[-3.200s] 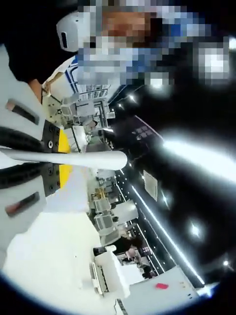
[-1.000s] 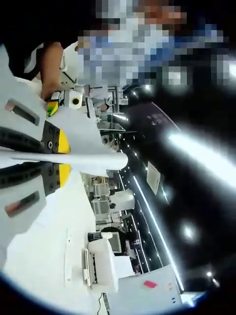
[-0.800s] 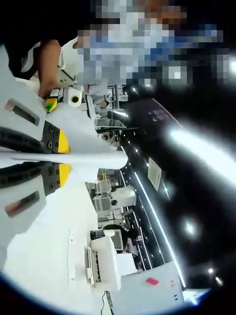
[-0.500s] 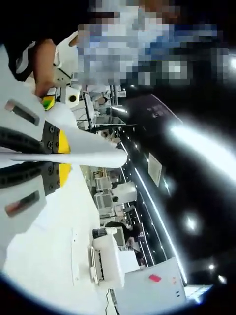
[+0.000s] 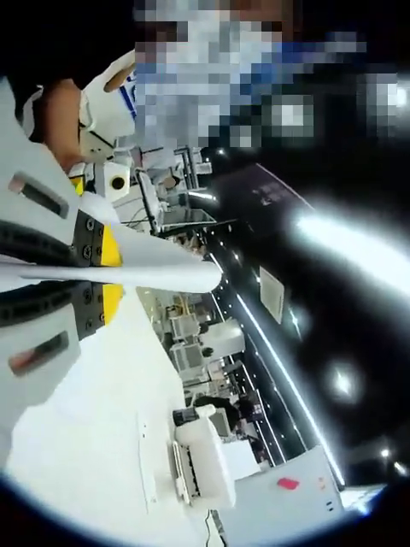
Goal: Organize the stack of printing papers by aligning and flattening the scattered papers on the table
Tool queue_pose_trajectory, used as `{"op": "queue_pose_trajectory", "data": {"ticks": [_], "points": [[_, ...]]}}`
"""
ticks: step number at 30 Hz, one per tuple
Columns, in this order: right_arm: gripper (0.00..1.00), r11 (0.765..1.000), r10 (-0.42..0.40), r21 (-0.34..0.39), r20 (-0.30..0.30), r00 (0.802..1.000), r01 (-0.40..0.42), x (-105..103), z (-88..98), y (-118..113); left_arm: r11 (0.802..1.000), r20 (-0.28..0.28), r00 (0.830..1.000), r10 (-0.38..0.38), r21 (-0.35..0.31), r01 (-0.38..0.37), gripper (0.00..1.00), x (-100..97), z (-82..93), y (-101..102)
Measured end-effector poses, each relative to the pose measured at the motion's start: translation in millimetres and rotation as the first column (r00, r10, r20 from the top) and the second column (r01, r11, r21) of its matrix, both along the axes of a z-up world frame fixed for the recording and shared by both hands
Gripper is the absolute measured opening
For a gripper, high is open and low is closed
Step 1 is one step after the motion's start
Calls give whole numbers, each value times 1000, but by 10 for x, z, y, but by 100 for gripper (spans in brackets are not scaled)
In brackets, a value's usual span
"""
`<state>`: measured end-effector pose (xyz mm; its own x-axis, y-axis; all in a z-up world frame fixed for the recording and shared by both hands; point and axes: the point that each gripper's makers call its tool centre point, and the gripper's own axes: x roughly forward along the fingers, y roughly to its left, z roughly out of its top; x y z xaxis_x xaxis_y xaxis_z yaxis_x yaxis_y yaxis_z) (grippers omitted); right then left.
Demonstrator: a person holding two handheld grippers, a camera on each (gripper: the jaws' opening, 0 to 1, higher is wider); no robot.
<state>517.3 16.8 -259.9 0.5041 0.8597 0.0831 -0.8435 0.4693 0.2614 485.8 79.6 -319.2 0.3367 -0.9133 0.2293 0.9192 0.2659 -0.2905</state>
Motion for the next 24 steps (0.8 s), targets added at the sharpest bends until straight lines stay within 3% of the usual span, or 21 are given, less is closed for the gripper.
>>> {"op": "queue_pose_trajectory", "data": {"ticks": [24], "points": [[0, 997, 63, 44, -46, 997, -61, -4, -35, 242, 1000, -16, 1000, 9, -6, -9, 27, 43, -8, 7]]}}
